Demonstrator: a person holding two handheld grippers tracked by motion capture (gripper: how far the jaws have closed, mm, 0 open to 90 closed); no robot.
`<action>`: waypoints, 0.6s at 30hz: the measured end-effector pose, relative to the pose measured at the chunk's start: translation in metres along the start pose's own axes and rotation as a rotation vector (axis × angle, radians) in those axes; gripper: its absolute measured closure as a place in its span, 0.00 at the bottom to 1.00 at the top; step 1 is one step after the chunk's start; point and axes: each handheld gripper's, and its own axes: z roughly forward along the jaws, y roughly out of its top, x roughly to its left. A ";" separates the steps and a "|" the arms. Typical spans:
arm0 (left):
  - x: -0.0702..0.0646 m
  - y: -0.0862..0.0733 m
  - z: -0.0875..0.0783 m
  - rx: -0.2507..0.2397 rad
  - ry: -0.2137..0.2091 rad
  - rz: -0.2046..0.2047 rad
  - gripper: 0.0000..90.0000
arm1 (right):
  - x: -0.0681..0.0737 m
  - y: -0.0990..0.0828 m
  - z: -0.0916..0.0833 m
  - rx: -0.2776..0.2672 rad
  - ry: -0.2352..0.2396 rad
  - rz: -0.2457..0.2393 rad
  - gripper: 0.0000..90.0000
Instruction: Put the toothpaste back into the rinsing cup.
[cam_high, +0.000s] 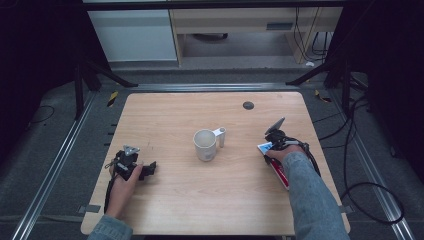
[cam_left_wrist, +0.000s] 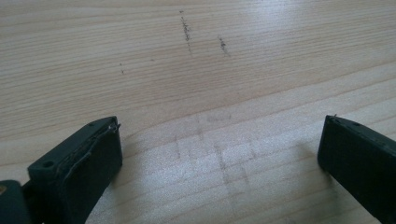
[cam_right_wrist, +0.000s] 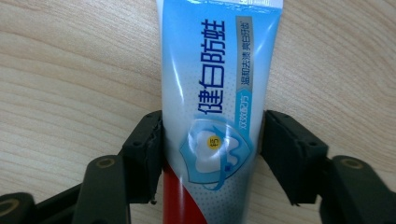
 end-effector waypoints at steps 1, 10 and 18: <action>0.000 0.000 0.000 0.000 0.000 0.000 0.00 | 0.000 0.000 0.000 0.000 0.000 0.000 0.46; 0.000 0.000 0.000 0.000 0.000 -0.001 0.00 | 0.000 0.000 -0.001 0.003 0.020 0.001 0.56; 0.000 0.001 0.001 -0.001 0.000 -0.002 0.00 | -0.006 0.000 -0.008 0.003 0.053 0.013 0.75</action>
